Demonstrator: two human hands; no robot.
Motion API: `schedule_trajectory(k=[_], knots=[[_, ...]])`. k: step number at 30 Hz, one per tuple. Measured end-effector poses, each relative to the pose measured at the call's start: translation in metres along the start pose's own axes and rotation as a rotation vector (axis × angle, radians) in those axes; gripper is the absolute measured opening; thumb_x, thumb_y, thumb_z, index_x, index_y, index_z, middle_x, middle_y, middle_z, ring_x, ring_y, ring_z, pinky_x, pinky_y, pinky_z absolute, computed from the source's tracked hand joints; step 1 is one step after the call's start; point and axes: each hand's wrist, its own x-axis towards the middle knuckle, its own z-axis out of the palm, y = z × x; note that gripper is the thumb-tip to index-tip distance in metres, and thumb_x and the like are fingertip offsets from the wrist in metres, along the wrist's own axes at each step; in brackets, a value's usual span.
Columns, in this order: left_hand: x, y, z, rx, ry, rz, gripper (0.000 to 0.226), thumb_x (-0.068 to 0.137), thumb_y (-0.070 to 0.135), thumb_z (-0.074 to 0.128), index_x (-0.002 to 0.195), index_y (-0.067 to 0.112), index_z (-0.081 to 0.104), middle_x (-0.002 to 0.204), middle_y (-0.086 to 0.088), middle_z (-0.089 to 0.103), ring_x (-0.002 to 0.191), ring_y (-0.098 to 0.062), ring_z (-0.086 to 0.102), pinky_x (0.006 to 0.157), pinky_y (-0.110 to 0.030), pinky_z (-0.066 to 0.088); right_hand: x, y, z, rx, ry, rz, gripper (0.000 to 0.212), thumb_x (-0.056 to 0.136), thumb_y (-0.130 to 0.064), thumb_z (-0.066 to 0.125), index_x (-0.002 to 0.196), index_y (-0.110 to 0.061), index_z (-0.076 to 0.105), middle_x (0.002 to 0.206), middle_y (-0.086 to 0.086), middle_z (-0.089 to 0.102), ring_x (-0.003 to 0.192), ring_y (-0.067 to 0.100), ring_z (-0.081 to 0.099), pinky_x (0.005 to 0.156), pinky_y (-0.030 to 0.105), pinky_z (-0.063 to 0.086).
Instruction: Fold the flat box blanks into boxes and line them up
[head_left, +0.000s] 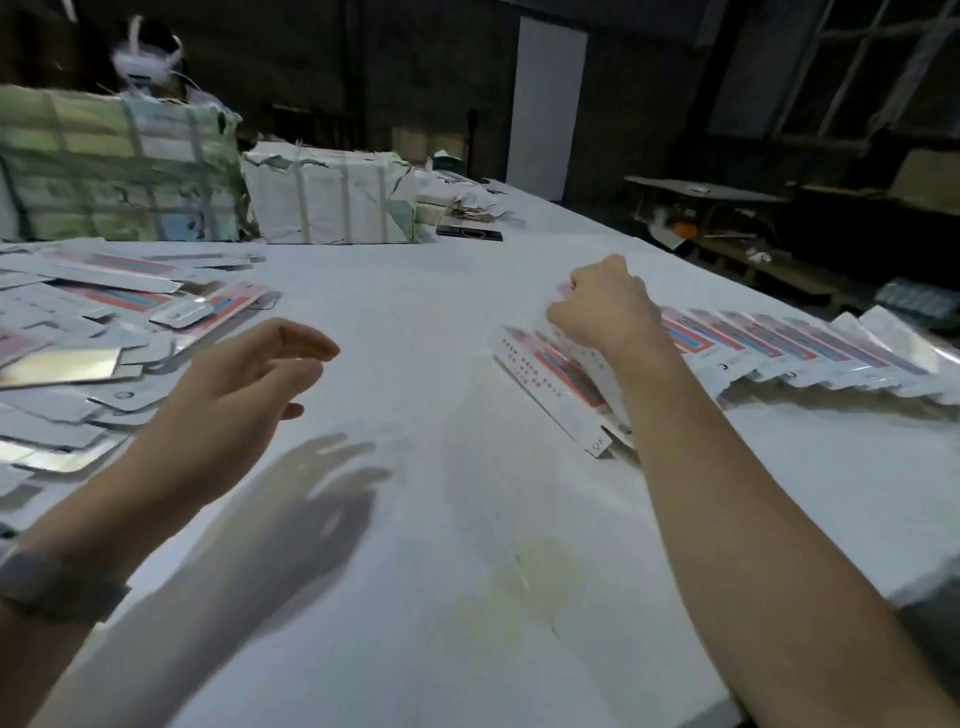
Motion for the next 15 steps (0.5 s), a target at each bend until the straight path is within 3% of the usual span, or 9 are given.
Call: schedule_trajectory(k=[4,7,9,12,15], knots=[[-0.001,0.002,-0.001,0.13,-0.011,-0.03,0.017,0.081,0.028,0.061,0.086,0.039,0.073,0.096,0.018,0.073,0.09,0.001,0.064,0.089,-0.044,0.055,0.004,0.006,0.007,-0.072,0.06,0.019,0.032,0.093,-0.029,0.059,0.124,-0.02,0.056,0.138,0.009,0.041,0.123,0.032,0.039,0.098,0.051,0.034],[0.003,0.003,-0.006,0.346,0.035,-0.003,0.019,0.089,0.017,0.064,0.084,0.035,0.069,0.09,0.02,0.071,0.091,0.002,0.063,0.086,-0.032,0.05,-0.003,-0.009,0.004,-0.039,0.281,-0.114,0.043,0.086,-0.02,0.067,0.128,-0.025,0.061,0.147,0.006,0.039,0.132,0.033,0.032,0.104,0.054,0.029],[0.007,-0.002,-0.017,0.543,0.125,0.02,0.022,0.092,0.009,0.06,0.095,0.03,0.068,0.102,0.013,0.071,0.1,-0.01,0.063,0.085,-0.028,0.044,-0.014,-0.023,0.008,0.059,0.386,-0.286,0.043,0.084,-0.015,0.067,0.125,-0.024,0.065,0.142,0.007,0.046,0.13,0.034,0.036,0.101,0.052,0.034],[0.015,-0.016,-0.046,0.966,0.193,-0.122,0.035,0.093,0.025,0.056,0.128,0.022,0.058,0.131,-0.011,0.061,0.124,-0.036,0.049,0.103,-0.045,0.041,-0.032,-0.049,0.018,0.177,0.385,-0.53,0.03,0.085,-0.016,0.065,0.114,-0.021,0.071,0.128,0.007,0.056,0.119,0.036,0.045,0.094,0.049,0.04],[0.014,-0.031,-0.081,1.215,0.165,-0.496,0.055,0.094,0.044,0.049,0.146,0.031,0.035,0.159,-0.013,0.03,0.149,-0.048,0.01,0.114,-0.07,0.014,-0.048,-0.065,0.033,0.234,0.287,-0.655,0.022,0.085,-0.015,0.068,0.106,-0.019,0.075,0.121,0.008,0.061,0.115,0.036,0.049,0.095,0.05,0.042]])
